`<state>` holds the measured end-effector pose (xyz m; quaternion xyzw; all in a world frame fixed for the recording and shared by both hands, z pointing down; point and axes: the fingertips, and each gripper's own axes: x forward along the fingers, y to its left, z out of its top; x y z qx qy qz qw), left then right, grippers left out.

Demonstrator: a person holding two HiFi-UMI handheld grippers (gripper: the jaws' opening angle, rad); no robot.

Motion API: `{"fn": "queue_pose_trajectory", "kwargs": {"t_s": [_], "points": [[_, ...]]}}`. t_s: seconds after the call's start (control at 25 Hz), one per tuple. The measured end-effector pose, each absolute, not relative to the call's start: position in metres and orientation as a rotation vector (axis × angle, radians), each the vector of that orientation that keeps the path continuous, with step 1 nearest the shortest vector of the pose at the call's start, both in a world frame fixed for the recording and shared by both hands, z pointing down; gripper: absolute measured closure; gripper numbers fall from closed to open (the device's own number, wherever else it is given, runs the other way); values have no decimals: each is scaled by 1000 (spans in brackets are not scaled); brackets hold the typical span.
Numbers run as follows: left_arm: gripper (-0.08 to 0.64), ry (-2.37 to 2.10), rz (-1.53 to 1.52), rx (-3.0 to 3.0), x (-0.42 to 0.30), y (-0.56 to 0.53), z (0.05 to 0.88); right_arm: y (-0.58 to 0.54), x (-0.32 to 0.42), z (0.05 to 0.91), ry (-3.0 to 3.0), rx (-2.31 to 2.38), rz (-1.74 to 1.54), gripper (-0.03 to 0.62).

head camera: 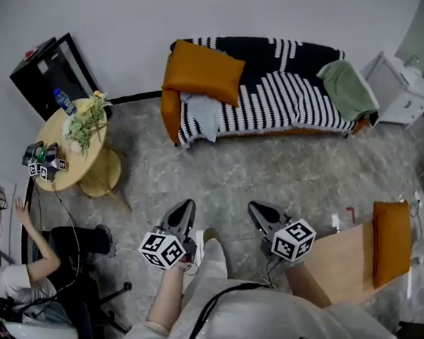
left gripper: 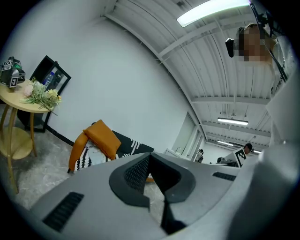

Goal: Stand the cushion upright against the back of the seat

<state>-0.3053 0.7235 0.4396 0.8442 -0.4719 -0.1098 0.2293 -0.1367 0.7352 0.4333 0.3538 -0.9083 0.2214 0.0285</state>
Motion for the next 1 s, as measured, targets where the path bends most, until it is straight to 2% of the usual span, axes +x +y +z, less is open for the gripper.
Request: {"fn": "queue_pose_trajectory", "kwargs": {"t_s": [0.56,1.0], "points": [[535,-1278,-305,2318,-361,568,441,582,-192,437,-2756,1098,695,575],[535,-1306,-312,2303,-395,504,447,510,-230,445,-2764,1072,702,574]]}}
